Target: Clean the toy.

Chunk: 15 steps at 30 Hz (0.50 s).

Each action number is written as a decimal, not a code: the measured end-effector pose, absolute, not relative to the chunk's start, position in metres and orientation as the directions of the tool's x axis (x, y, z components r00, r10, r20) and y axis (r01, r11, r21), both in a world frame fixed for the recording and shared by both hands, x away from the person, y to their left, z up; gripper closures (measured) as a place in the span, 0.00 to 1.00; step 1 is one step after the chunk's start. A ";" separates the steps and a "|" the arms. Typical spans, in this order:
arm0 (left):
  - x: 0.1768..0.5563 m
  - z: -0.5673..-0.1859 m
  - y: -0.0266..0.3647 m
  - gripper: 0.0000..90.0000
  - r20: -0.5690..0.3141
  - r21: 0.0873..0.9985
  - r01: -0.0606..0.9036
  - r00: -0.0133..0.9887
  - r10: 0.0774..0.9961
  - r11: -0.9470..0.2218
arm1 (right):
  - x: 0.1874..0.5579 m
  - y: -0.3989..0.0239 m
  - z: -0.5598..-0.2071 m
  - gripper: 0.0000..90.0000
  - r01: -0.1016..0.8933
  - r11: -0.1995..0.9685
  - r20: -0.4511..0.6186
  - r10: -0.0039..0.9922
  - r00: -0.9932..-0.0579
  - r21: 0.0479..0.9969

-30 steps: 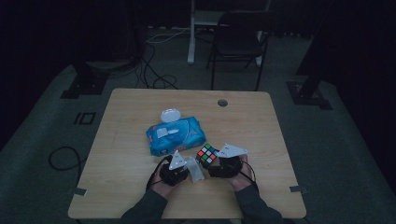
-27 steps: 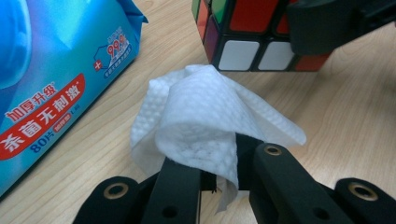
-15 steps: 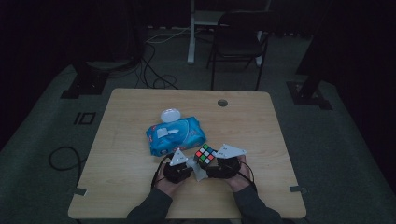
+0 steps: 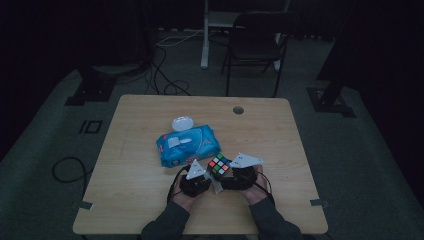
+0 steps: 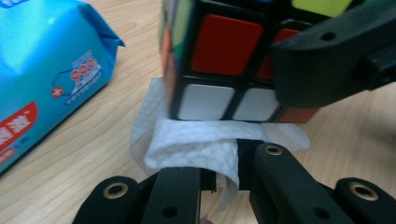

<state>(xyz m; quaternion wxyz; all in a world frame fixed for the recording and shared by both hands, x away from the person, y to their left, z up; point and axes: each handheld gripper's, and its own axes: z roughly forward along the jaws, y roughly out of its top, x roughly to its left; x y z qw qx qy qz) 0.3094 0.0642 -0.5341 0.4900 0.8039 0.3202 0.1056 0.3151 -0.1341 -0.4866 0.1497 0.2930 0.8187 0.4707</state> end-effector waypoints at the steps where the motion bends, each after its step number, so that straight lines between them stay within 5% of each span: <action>1: 0.309 -0.534 0.063 0.94 -0.154 0.856 0.414 0.775 0.613 -0.310 | 0.315 -0.134 -0.486 0.39 0.341 0.384 0.033 0.621 -0.783 0.858; 15: 0.310 -0.535 0.063 0.95 -0.207 0.863 0.433 0.771 0.602 -0.259 | 0.318 -0.135 -0.482 0.39 0.353 0.372 0.052 0.622 -0.781 0.859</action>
